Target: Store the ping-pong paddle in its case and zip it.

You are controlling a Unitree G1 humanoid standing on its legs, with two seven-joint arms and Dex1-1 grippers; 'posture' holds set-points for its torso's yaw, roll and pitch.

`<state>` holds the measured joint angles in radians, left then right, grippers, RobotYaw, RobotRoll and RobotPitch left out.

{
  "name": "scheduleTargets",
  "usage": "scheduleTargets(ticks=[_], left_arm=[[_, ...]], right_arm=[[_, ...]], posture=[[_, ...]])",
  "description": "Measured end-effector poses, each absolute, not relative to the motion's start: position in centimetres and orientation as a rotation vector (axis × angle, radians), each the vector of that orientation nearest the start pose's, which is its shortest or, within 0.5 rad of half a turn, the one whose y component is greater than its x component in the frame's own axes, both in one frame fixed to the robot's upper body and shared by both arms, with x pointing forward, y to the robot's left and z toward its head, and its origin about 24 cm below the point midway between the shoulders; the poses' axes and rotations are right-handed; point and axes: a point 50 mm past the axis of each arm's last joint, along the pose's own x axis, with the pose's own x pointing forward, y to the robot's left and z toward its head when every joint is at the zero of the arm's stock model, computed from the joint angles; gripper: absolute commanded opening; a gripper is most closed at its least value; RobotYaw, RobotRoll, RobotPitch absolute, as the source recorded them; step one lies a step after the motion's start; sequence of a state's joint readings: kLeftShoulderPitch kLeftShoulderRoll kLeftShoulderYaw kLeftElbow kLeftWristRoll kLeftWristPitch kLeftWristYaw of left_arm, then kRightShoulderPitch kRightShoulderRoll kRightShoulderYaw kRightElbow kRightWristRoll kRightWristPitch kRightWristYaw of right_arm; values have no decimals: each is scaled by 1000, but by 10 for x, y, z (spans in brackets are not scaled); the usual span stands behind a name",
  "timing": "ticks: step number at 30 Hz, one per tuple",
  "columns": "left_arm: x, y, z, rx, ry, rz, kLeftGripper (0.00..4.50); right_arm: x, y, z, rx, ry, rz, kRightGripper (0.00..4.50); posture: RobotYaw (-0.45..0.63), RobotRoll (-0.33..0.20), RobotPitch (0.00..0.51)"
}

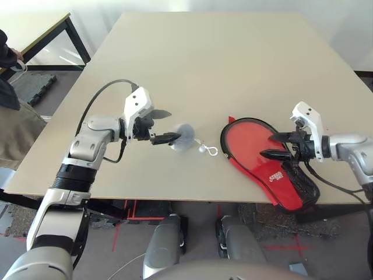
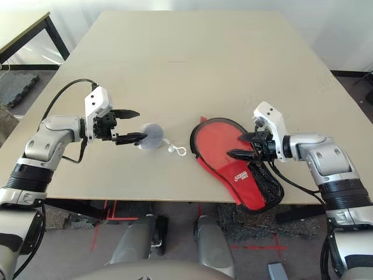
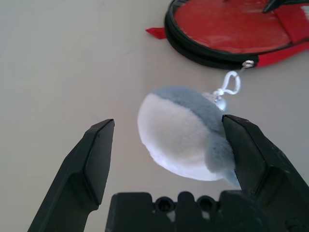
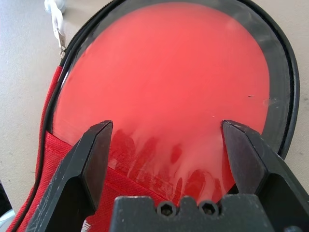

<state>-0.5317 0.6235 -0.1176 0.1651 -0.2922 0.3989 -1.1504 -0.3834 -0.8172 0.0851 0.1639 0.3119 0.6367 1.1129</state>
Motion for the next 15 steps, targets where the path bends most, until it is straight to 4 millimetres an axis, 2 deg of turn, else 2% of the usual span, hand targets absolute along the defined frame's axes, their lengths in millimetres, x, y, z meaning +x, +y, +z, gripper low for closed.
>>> scheduleTargets(ticks=[9,15], left_arm=[[301,185,133,243,316,-1203,4500],[302,169,121,246,332,-1232,4500]], right_arm=[[283,-253,101,-185,643,902,4474],[284,-253,99,-181,648,892,4474]], posture=[[59,0,98],[50,0,98]])
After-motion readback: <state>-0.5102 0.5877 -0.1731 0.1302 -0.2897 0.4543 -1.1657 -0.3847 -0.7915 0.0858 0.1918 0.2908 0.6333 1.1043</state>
